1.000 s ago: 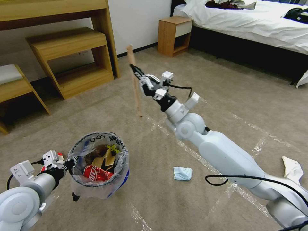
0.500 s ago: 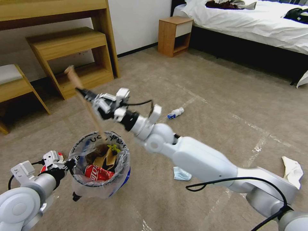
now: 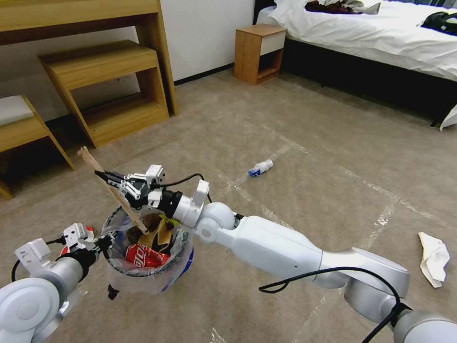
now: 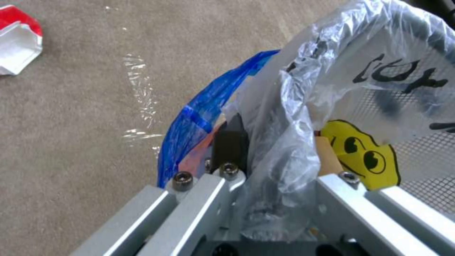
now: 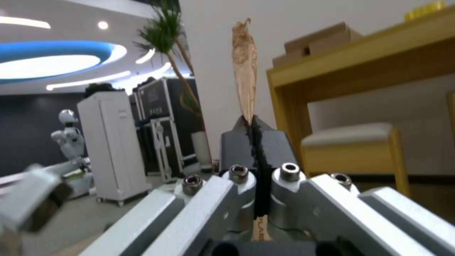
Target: Pick up the trash bin and place the garbage on the floor into it.
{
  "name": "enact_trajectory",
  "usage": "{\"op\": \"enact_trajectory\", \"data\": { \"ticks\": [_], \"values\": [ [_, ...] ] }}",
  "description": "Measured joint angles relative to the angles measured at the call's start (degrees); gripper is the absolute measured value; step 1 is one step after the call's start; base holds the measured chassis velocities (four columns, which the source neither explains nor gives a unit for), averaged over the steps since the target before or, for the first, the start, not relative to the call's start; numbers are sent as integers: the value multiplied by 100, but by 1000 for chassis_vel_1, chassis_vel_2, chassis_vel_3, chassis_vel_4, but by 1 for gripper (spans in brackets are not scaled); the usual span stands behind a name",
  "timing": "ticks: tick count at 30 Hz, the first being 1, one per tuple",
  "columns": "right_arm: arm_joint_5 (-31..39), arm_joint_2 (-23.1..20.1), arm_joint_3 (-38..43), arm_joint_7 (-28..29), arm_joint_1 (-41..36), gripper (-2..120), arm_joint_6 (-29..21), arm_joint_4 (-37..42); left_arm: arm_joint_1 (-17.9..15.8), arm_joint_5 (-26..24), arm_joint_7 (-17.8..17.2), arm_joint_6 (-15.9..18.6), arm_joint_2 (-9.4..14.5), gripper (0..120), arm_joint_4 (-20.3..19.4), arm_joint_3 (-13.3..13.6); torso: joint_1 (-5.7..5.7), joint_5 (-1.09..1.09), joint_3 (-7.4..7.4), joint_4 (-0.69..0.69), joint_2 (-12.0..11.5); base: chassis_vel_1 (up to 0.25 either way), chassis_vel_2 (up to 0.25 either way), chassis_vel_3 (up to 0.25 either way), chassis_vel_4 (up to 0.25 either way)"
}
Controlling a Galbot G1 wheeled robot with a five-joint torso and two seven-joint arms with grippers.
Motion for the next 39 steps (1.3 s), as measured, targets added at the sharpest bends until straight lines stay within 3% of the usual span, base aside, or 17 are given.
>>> {"op": "enact_trajectory", "data": {
  "ticks": [12, 28, 39],
  "values": [
    [-274, 168, -120, -159, -331, 0, 257, -573, 64, 1, -9, 9, -4, 0, -70, -18, 0, 0, 0, 0, 0, 0, 0, 0, 0],
    [-380, 71, -175, -251, -405, 0, 562, -554, 128, 15, -18, 15, -27, 0, -177, -20, 0, 1, 0, -1, 0, 0, 0, 0, 0],
    [-308, -6, -15, -296, -180, 37, 561, -397, 99, 51, -16, 18, -64, 0, -120, 36, 0, 1, 0, 0, 0, 0, 0, 0, 0]
  ]
}}
